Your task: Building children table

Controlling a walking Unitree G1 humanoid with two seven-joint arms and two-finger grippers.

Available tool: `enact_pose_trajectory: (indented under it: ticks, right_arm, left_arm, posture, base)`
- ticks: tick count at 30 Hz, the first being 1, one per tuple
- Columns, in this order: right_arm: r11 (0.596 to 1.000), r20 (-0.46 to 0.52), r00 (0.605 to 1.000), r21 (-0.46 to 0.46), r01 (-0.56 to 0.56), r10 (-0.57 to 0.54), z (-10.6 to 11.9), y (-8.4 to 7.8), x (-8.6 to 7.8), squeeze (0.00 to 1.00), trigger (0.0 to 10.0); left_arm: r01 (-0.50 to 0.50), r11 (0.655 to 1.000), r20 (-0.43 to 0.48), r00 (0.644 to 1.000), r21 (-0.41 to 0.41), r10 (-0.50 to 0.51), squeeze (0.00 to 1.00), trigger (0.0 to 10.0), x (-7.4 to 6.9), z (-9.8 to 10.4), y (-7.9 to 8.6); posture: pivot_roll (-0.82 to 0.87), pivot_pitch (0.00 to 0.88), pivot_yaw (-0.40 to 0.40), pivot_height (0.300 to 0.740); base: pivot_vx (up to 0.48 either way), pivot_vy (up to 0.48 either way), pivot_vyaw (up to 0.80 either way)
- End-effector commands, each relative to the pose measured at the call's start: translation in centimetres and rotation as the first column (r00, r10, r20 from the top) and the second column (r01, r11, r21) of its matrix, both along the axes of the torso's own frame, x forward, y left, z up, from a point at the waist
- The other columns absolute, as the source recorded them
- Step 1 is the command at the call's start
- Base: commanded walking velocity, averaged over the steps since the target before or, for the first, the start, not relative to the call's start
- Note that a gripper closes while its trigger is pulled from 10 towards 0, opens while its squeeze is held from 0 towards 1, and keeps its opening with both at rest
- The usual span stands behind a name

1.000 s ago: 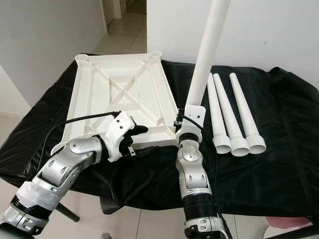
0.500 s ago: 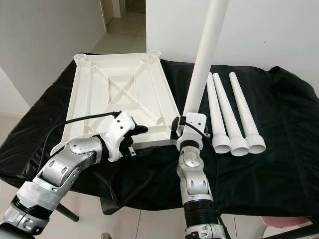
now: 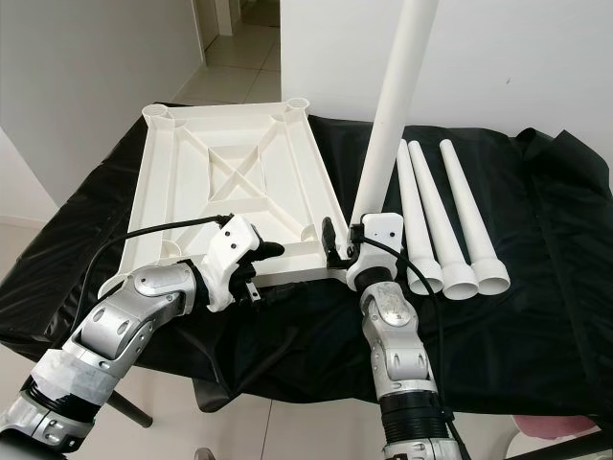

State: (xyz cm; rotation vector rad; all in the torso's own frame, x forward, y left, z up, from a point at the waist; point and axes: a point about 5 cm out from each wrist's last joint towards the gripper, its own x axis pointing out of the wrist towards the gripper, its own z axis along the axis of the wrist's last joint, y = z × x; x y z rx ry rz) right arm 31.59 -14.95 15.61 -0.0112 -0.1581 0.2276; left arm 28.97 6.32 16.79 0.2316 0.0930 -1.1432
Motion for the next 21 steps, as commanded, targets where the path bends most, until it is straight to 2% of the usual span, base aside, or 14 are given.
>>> enact_pose_trajectory:
  ticks: [1, 9, 10, 11, 12, 13, 15, 16, 21]
  right_arm:
    - [0.997, 0.007, 0.997, -0.026, -0.074, 0.074, 0.3, -0.2, 0.5, 0.00, 10.0]
    - [0.980, -0.027, 0.987, -0.119, -0.161, 0.159, 0.2, -1.1, 1.6, 0.00, 10.0]
    - [0.971, -0.049, 0.981, -0.142, -0.192, 0.187, 0.0, -1.2, 1.9, 0.00, 9.4]
    - [0.963, -0.063, 0.976, -0.162, -0.216, 0.208, -0.2, -1.2, 2.0, 0.00, 4.2]
    - [0.963, -0.063, 0.976, -0.162, -0.216, 0.208, -0.2, -1.2, 2.0, 0.00, 4.2]
    - [0.955, -0.083, 0.969, -0.168, -0.242, 0.231, -0.5, -1.2, 2.0, 0.00, 1.5]
    - [0.949, -0.095, 0.964, -0.173, -0.264, 0.250, -0.7, -1.2, 2.0, 0.00, 1.5]
    - [0.944, -0.106, 0.958, -0.175, -0.281, 0.266, -1.0, -1.2, 2.0, 0.00, 0.0]
    - [0.943, -0.123, 0.953, -0.158, -0.293, 0.276, -1.5, -1.5, 1.9, 0.00, 0.0]
  left_arm:
    - [0.024, 1.000, 0.004, 1.000, 0.008, -0.024, 0.00, 10.0, 0.1, 0.0, 0.1]
    - [0.023, 1.000, 0.012, 1.000, 0.005, -0.023, 0.00, 10.0, 0.2, 0.2, 0.0]
    - [0.023, 1.000, 0.013, 1.000, 0.003, -0.023, 0.00, 10.0, 0.2, 0.2, 0.0]
    - [0.023, 1.000, 0.014, 1.000, 0.002, -0.024, 0.00, 10.0, 0.3, 0.2, -0.1]
    - [0.023, 1.000, 0.014, 1.000, 0.002, -0.024, 0.00, 10.0, 0.3, 0.2, -0.1]
    - [0.023, 1.000, 0.015, 1.000, 0.001, -0.023, 0.00, 10.0, 0.3, 0.2, -0.2]
    - [0.022, 1.000, 0.016, 1.000, -0.001, -0.022, 0.00, 10.0, 0.3, 0.3, -0.2]
    - [0.021, 1.000, 0.017, 1.000, -0.001, -0.021, 0.00, 10.0, 0.3, 0.3, -0.2]
    - [0.017, 1.000, 0.016, 1.000, -0.002, -0.017, 0.00, 10.0, 0.3, 0.2, -0.1]
  posture:
    - [-0.04, 0.000, 0.001, 0.740]
    - [-0.04, 0.000, 0.002, 0.740]
    - [-0.05, 0.000, 0.001, 0.740]
    - [-0.05, 0.000, -0.001, 0.740]
    - [-0.05, 0.000, -0.001, 0.740]
    - [-0.05, 0.000, -0.001, 0.740]
    - [-0.05, 0.000, -0.002, 0.740]
    - [-0.05, 0.000, -0.002, 0.740]
    - [-0.04, 0.000, 0.000, 0.740]
  base:
    - [0.000, 0.000, 0.00]
    - [0.000, 0.000, 0.00]
    - [0.000, 0.000, 0.00]
    - [0.000, 0.000, 0.00]
    - [0.000, 0.000, 0.00]
    - [0.000, 0.000, 0.00]
    - [0.000, 0.000, 0.00]
    - [0.000, 0.000, 0.00]
    - [0.000, 0.000, 0.00]
